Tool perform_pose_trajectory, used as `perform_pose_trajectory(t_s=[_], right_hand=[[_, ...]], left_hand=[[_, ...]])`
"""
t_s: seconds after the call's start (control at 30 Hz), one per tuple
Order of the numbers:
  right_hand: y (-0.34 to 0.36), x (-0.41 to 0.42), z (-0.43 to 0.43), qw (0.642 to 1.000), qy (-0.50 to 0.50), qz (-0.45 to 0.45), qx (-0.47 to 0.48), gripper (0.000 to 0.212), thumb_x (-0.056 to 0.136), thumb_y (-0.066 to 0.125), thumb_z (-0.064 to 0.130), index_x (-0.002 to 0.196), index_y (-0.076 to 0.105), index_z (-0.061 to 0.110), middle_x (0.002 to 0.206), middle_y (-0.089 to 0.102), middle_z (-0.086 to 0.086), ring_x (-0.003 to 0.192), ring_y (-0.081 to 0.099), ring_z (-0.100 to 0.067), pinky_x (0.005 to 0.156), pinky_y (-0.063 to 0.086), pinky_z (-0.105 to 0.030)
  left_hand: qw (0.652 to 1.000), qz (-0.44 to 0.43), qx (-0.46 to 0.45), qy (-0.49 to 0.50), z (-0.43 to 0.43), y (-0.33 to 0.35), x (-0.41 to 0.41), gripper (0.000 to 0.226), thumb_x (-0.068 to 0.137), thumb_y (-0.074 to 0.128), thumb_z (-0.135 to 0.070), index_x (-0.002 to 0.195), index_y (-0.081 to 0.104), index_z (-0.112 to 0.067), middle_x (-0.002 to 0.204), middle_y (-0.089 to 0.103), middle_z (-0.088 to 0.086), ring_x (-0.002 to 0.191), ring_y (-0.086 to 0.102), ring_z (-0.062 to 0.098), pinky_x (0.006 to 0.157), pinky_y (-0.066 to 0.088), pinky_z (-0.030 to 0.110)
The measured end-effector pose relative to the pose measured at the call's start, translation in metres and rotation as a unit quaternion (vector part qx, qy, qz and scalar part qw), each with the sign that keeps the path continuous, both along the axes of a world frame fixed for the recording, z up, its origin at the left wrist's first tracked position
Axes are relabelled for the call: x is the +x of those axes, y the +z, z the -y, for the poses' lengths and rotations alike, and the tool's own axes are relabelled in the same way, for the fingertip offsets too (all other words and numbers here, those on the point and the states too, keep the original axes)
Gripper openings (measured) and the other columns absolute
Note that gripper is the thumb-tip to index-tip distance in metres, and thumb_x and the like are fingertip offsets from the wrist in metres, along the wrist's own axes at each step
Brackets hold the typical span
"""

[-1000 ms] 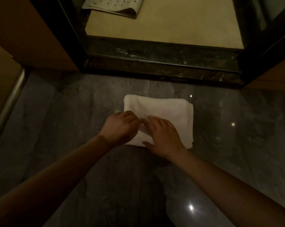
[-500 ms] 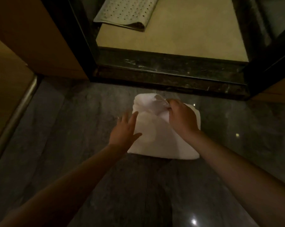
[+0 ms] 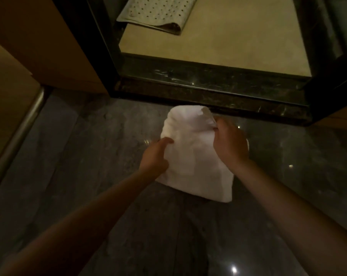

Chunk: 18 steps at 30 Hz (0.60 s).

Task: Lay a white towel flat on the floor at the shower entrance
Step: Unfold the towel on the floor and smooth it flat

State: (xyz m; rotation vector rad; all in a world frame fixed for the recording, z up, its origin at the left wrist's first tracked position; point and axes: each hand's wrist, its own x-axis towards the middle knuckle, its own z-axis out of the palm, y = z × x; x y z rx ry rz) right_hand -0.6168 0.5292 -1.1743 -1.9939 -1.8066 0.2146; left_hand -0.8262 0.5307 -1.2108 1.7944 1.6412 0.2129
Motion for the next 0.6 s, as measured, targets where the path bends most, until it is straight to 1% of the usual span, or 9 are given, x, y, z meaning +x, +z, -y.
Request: perform_pose_trajectory(t_s=[0.1, 0.17, 0.27, 0.37, 0.4, 0.47, 0.5, 0.53, 0.6], right_hand=[[0.000, 0.010, 0.000, 0.997, -0.057, -0.045, -0.019, 0.018, 0.092, 0.049, 0.011, 0.107, 0.057, 0.015, 0.105, 0.060, -0.009, 0.094, 0.059, -0.025, 0.073, 0.048, -0.035], [0.000, 0.015, -0.002, 0.996, -0.078, -0.044, -0.020, 0.019, 0.091, 0.050, 0.008, 0.108, 0.058, 0.012, 0.107, 0.060, -0.012, 0.096, 0.059, -0.029, 0.077, 0.049, -0.040], [0.001, 0.021, -0.002, 0.996, -0.075, -0.036, -0.023, 0.018, 0.090, 0.049, 0.007, 0.106, 0.058, 0.011, 0.105, 0.061, -0.013, 0.095, 0.059, -0.033, 0.075, 0.048, -0.039], [0.001, 0.019, -0.001, 0.997, -0.043, -0.005, -0.061, 0.017, 0.091, 0.047, 0.010, 0.106, 0.056, 0.014, 0.107, 0.059, -0.011, 0.095, 0.059, -0.031, 0.078, 0.051, -0.047], [0.001, 0.017, -0.002, 0.997, -0.029, 0.004, -0.069, 0.018, 0.092, 0.046, 0.009, 0.106, 0.055, 0.014, 0.109, 0.059, -0.012, 0.096, 0.059, -0.033, 0.078, 0.051, -0.047], [-0.001, 0.012, -0.008, 0.998, -0.007, 0.010, -0.069, 0.018, 0.091, 0.046, 0.007, 0.105, 0.055, 0.012, 0.109, 0.059, -0.014, 0.097, 0.058, -0.035, 0.075, 0.047, -0.038], [-0.002, 0.009, -0.012, 0.998, -0.005, 0.008, -0.063, 0.018, 0.090, 0.047, 0.005, 0.105, 0.056, 0.012, 0.109, 0.060, -0.013, 0.096, 0.058, -0.033, 0.073, 0.043, -0.034], [-0.003, 0.007, -0.015, 0.998, -0.009, 0.002, -0.056, 0.018, 0.091, 0.048, 0.005, 0.105, 0.057, 0.012, 0.109, 0.060, -0.012, 0.096, 0.059, -0.031, 0.071, 0.040, -0.032], [-0.005, 0.005, -0.021, 0.999, -0.018, -0.010, -0.043, 0.017, 0.091, 0.049, 0.007, 0.105, 0.056, 0.014, 0.107, 0.061, -0.009, 0.093, 0.059, -0.026, 0.069, 0.042, -0.031]], left_hand=[[0.999, -0.036, 0.022, -0.024, -0.018, 0.016, -0.012, 0.059, 0.074, 0.060, 0.002, 0.124, 0.050, -0.028, 0.124, 0.044, 0.004, 0.109, 0.048, 0.023, 0.079, 0.038, 0.024], [0.997, -0.051, 0.016, -0.053, -0.032, 0.026, -0.024, 0.058, 0.074, 0.061, 0.002, 0.123, 0.051, -0.028, 0.124, 0.043, 0.003, 0.110, 0.047, 0.022, 0.082, 0.041, 0.027], [0.990, -0.099, 0.020, -0.102, -0.050, 0.031, -0.035, 0.057, 0.077, 0.058, 0.003, 0.124, 0.050, -0.028, 0.129, 0.042, 0.003, 0.114, 0.043, 0.023, 0.092, 0.043, 0.034], [0.968, -0.198, 0.031, -0.150, -0.059, 0.026, -0.029, 0.053, 0.082, 0.056, -0.006, 0.128, 0.045, -0.029, 0.132, 0.040, 0.006, 0.119, 0.041, 0.027, 0.100, 0.039, 0.042], [0.961, -0.231, 0.035, -0.148, -0.058, 0.024, -0.024, 0.052, 0.083, 0.057, -0.010, 0.129, 0.043, -0.029, 0.134, 0.038, 0.008, 0.121, 0.040, 0.029, 0.102, 0.037, 0.046], [0.946, -0.288, 0.084, -0.121, -0.048, 0.018, -0.012, 0.049, 0.083, 0.060, -0.021, 0.128, 0.040, -0.028, 0.140, 0.031, 0.011, 0.125, 0.036, 0.032, 0.104, 0.034, 0.050], [0.942, -0.294, 0.118, -0.112, -0.039, 0.015, -0.004, 0.048, 0.083, 0.060, -0.025, 0.127, 0.041, -0.027, 0.142, 0.030, 0.012, 0.126, 0.036, 0.033, 0.102, 0.034, 0.050], [0.943, -0.278, 0.140, -0.117, -0.028, 0.011, 0.007, 0.048, 0.083, 0.060, -0.032, 0.127, 0.041, -0.026, 0.143, 0.031, 0.012, 0.124, 0.037, 0.032, 0.099, 0.036, 0.050], [0.955, -0.209, 0.131, -0.165, -0.003, 0.001, 0.036, 0.059, 0.078, 0.058, -0.054, 0.127, 0.040, -0.027, 0.140, 0.035, 0.009, 0.118, 0.042, 0.030, 0.093, 0.040, 0.047]])
